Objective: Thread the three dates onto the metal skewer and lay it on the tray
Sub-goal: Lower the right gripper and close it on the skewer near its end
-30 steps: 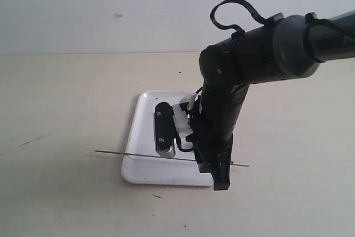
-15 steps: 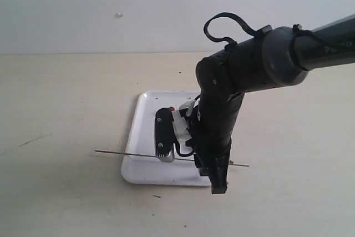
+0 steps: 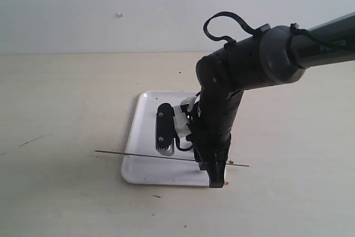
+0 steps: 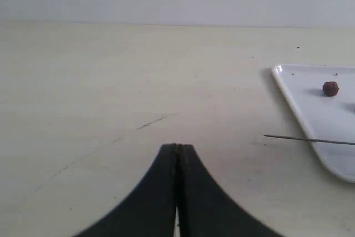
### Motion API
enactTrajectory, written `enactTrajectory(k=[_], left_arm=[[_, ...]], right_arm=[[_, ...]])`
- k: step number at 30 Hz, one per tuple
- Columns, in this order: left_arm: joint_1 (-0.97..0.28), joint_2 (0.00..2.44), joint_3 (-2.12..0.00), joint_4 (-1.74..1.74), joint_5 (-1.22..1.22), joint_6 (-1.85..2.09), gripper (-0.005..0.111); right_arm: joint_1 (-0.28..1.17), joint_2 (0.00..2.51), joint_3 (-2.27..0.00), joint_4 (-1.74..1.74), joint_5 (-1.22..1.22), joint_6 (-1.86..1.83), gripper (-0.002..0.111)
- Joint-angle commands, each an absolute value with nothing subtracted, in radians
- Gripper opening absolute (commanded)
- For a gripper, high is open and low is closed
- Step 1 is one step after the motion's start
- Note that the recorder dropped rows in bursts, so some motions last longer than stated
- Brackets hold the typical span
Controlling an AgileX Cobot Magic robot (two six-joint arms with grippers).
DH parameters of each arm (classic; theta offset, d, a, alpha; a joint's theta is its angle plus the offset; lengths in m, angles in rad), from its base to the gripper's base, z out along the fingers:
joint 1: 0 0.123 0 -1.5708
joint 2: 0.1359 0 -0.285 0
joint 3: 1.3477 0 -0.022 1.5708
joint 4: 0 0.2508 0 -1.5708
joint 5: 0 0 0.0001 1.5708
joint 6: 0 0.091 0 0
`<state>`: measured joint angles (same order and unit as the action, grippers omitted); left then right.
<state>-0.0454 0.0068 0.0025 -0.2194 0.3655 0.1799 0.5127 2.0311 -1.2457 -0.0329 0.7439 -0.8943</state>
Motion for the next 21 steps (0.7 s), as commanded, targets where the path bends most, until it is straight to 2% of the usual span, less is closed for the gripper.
enactTrajectory(k=[1,12,15,18,21], left_arm=[[-0.048,0.0,0.0,-0.222,0.36,0.179,0.0],[-0.048,0.0,0.0,-0.222,0.36,0.179,0.0],[-0.048,0.0,0.0,-0.222,0.36,0.179,0.0],[-0.048,0.0,0.0,-0.222,0.36,0.179,0.0],[-0.048,0.0,0.0,-0.222,0.36,0.179,0.0]], right_arm=[[0.509,2.045,-1.254,-0.032,0.737,-0.887,0.031],[0.509,2.095,-1.254,-0.036,0.735,-0.891,0.028],[0.509,2.095,-1.254,-0.036,0.735,-0.889,0.018],[0.509,2.095,-1.254,-0.036,0.735,-0.889,0.001],[0.509,2.095,-1.254,-0.036,0.735,-0.887,0.0]])
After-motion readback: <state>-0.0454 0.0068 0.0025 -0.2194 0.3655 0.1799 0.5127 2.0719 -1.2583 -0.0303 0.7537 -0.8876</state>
